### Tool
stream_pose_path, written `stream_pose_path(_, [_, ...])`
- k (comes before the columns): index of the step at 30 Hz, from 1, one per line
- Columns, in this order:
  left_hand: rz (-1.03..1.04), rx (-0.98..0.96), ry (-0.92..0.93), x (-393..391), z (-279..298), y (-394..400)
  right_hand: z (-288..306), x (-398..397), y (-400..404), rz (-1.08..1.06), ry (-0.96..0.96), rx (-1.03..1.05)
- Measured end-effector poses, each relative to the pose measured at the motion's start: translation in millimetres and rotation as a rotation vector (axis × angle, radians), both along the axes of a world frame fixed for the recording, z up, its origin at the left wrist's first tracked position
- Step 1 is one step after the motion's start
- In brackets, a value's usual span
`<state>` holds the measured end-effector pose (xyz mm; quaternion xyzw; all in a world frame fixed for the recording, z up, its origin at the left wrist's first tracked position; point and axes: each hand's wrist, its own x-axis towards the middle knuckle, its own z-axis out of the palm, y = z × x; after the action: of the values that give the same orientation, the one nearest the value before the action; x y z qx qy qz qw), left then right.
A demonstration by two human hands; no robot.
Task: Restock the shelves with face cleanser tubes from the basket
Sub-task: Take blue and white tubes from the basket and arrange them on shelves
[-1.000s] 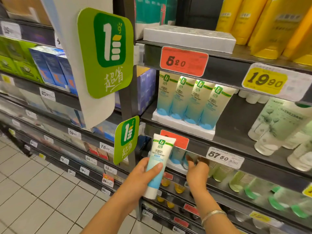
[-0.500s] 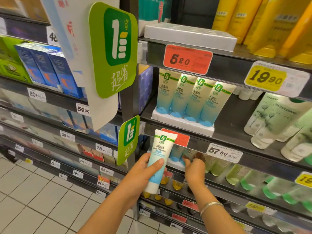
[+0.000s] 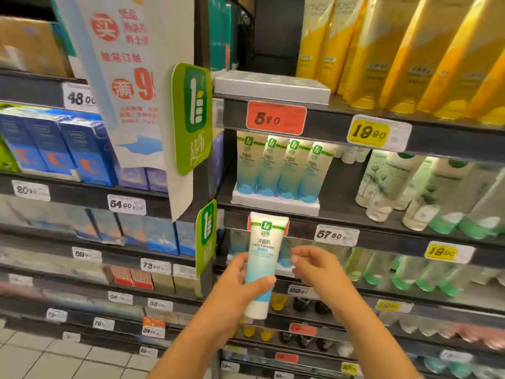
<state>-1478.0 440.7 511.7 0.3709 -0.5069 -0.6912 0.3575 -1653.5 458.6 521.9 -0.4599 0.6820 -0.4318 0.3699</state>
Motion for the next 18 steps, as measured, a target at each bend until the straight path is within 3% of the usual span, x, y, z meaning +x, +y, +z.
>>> stream_pose_path(6, [-0.084,-0.162,0.044,-5.1,34.2,4.0,81.2,21.4,28.7,0.069,-0.053,-0.282])
stream_pose_path(18, [0.068,-0.587,0.167,-25.2,159.9,-16.4,205.2,23.1,12.3,0.174,-0.083,-0.575])
